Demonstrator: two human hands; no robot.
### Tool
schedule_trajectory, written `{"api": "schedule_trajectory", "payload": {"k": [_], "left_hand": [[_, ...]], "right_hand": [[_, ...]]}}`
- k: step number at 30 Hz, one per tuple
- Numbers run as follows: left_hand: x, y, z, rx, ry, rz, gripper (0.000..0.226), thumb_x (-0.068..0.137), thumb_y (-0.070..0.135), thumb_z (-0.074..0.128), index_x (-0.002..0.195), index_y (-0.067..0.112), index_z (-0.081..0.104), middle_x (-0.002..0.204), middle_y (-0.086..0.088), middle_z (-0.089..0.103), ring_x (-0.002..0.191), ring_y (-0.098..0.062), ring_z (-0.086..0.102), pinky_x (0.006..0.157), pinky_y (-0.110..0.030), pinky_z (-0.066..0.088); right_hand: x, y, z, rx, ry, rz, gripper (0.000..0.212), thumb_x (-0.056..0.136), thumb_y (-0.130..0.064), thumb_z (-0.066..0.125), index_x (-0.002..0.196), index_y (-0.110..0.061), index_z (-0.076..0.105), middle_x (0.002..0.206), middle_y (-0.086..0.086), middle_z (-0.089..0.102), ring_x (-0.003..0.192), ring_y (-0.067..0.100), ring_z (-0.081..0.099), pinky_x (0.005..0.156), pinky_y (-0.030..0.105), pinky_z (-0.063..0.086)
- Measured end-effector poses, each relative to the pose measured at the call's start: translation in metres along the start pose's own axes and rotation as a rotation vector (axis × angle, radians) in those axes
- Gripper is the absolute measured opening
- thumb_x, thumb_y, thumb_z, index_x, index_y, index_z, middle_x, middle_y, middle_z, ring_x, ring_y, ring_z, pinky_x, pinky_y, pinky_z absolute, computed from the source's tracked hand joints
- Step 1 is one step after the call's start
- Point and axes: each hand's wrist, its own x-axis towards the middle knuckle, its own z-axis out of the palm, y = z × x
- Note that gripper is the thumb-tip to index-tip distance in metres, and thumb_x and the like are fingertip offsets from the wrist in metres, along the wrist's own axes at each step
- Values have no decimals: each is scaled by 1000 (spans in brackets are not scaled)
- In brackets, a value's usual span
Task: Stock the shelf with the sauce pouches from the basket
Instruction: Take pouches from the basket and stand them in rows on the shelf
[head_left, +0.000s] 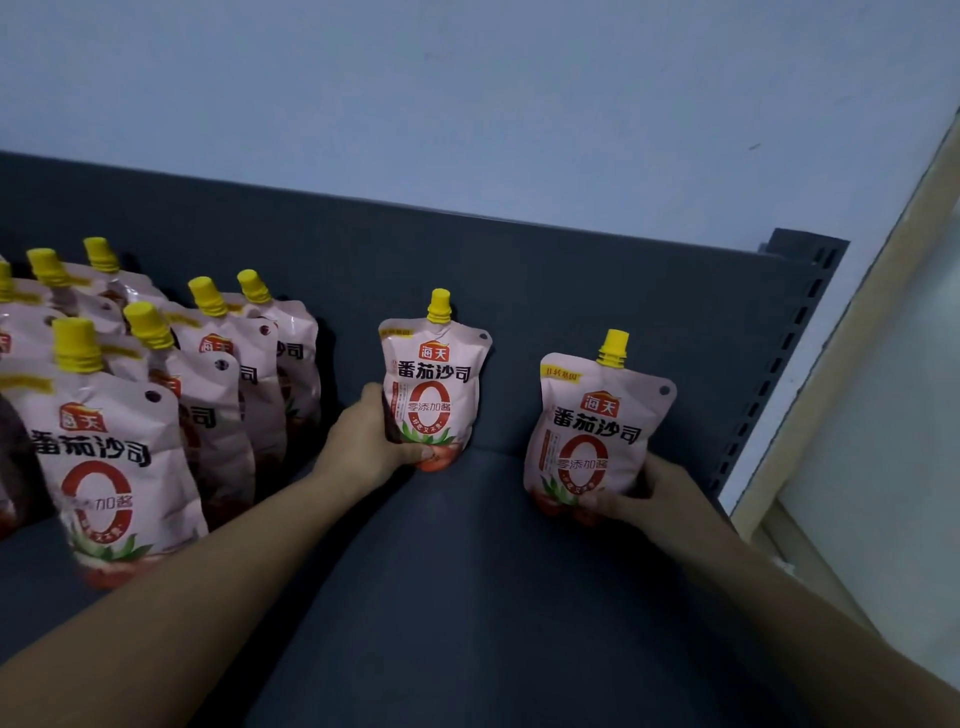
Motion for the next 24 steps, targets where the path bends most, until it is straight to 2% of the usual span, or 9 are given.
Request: {"api": "schedule_trajectory", "payload": {"k": [4,6,9,11,12,15,18,21,24], "left_hand": [[0,-1,0,3,-20,-17,75,65,18,85,125,7,40,127,-10,54,114,-24,54,86,-30,45],[-8,3,1,5,94,-72,77,65,18,85,124,3,39,128,-13,47,115,-28,51,90,-34,47],[-36,22,2,-162,356,53,38,75,9,73,101,14,46,97,-5,54,90,-8,57,68,-17,45],[-57,41,4,-255,235,286,30,75,10,69,91,23,47,78,-1,55,68,-2,52,60,-20,47],[-68,51,5,-248,90,409,34,72,16,69,95,30,48,81,4,55,71,-1,53,66,-23,49],[-86,73,10,-77,-237,666,73,71,25,76,132,34,37,131,16,42,118,5,42,96,-13,43],[-88,82,9,12,-73,746,69,77,27,74,138,23,43,145,14,29,131,4,24,104,-8,27],[-87,89,5,-181,-110,699,61,74,23,77,130,20,55,130,20,46,120,9,41,100,-9,37],[-82,93,3,-304,-193,624,59,73,13,77,128,17,56,122,19,51,118,1,49,99,-11,42]], "right_hand": [[-2,-4,3,0,34,-1,37,71,-8,76,95,-33,62,92,-16,70,82,-6,67,59,5,49],[-5,-6,6,29,64,21,36,74,-6,75,100,-28,63,94,-14,70,84,-2,66,58,9,51],[-12,-11,9,76,94,42,31,76,-7,73,100,-25,65,90,-13,71,82,0,67,55,9,50],[-17,-19,13,163,97,36,24,76,-10,73,92,-26,67,84,-11,75,75,0,70,52,8,49],[-19,-24,15,205,94,24,21,76,-12,73,91,-26,67,86,-10,76,75,1,71,52,8,50],[-29,-44,26,307,106,-45,36,72,-26,72,106,-23,62,101,-3,74,85,9,72,64,20,56],[-36,-58,31,377,137,-164,70,69,-37,70,132,-31,41,107,-7,71,94,16,71,70,31,59],[-44,-64,25,278,126,-282,98,68,-44,72,144,-45,9,112,-18,65,97,7,69,68,18,56],[-52,-65,19,40,-16,-339,93,70,-28,79,141,-37,21,132,-15,46,111,1,60,81,17,53]]}}
